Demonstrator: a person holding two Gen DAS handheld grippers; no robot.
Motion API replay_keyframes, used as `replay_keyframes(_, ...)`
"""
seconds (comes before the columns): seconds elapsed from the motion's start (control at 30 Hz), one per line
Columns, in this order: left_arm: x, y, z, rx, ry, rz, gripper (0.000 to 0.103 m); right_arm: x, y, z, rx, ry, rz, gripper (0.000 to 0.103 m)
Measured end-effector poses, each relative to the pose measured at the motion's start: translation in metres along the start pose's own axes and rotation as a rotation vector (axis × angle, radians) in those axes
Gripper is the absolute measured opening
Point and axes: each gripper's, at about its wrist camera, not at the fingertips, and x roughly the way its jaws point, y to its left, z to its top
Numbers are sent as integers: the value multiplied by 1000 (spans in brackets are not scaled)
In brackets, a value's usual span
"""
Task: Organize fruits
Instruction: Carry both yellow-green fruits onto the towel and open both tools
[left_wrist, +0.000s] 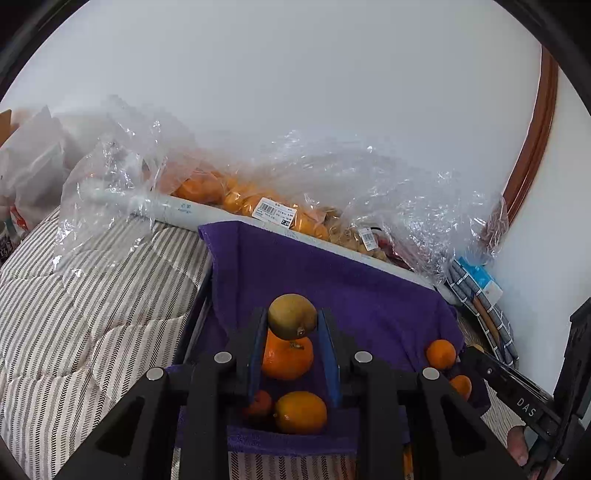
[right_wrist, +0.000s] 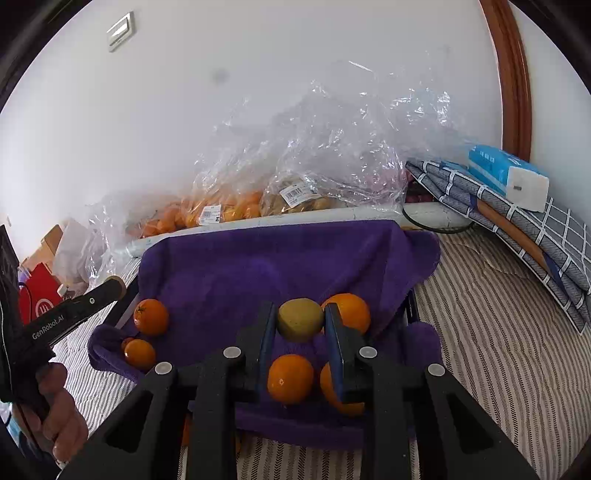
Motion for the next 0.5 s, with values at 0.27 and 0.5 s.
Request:
replay_keyframes(0.27, 5, -4, -4, 10, 37, -28, 27, 10, 2, -4, -14, 29, -28, 27)
replay_keyframes(0.5, 8, -3, -4, 2, 57, -46, 27, 18, -2, -6, -2, 64, -28, 27)
